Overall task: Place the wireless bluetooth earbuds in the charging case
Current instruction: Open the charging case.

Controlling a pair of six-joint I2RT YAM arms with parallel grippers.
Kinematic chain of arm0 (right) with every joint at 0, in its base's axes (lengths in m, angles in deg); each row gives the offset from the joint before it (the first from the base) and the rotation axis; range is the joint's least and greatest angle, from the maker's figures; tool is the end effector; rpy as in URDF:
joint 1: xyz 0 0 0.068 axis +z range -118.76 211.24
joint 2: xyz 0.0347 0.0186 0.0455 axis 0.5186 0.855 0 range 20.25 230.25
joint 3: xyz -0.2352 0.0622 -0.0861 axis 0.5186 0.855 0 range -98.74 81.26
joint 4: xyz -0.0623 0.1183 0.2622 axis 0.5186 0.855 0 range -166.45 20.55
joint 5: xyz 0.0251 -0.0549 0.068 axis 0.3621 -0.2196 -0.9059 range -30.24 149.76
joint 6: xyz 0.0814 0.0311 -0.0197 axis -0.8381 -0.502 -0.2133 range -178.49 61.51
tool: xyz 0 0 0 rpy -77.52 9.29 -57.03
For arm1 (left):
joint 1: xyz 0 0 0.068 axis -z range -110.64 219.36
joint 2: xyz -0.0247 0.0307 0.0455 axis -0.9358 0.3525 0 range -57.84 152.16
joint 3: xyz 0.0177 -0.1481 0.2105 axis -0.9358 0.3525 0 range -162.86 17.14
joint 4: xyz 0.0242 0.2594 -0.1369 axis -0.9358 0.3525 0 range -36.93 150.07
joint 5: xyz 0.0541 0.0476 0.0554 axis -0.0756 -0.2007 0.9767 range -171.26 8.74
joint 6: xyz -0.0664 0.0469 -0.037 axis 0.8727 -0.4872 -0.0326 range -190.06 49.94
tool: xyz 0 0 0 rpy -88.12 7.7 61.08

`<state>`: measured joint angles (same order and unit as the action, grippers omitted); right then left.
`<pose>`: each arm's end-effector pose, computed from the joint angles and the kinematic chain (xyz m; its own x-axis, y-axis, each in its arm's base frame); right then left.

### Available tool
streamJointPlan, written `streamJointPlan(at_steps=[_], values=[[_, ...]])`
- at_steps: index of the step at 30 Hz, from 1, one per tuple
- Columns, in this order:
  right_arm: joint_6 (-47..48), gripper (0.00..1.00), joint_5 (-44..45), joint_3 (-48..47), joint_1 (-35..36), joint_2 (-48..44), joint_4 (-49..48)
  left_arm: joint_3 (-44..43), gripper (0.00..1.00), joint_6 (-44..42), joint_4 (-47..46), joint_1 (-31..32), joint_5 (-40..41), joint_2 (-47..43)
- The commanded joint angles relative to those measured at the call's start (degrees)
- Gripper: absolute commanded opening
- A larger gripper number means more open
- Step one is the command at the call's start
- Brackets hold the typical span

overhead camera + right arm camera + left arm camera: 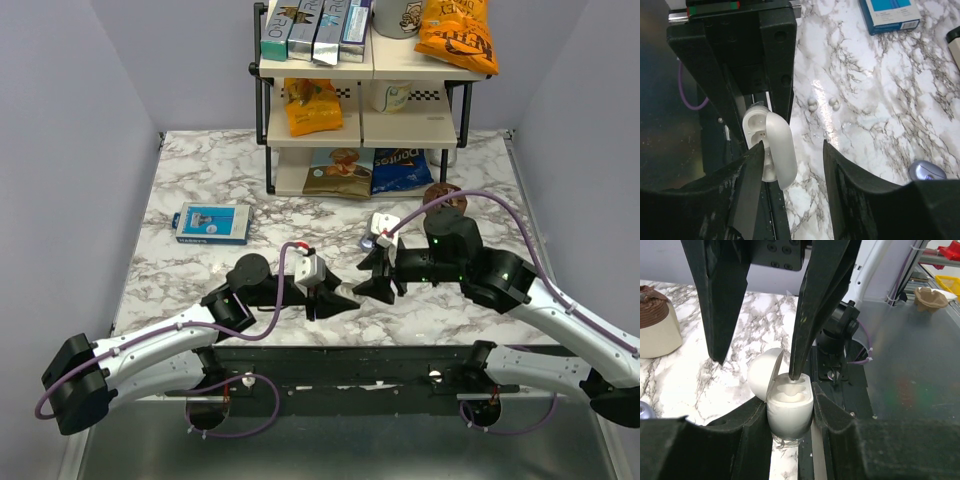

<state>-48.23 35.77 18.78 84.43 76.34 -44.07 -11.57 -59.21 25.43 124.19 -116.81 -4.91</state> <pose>0.1445 0.2472 0.3463 -0.0890 -0.3907 -0.9162 -0.9820 0.1882 0.0152 0.1284 -0.2624 0.2602 -0.1541 -0.0471 -0.9869 0.9880 -0.0147 -0.1535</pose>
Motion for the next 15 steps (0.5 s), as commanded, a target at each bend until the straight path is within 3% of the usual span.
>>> streamJointPlan(at_steps=[1, 15], values=[[-2.7, 0.61, 4.82, -1.33, 0.07, -2.48, -2.94, -0.74, 0.0, -1.36, 0.39, 0.28, 2.85, -1.42], [-3.84, 0.6, 11.06, -0.01, 0.16, -0.99, -2.67, -0.12, 0.0, -0.83, 1.27, 0.37, 4.09, -4.32]])
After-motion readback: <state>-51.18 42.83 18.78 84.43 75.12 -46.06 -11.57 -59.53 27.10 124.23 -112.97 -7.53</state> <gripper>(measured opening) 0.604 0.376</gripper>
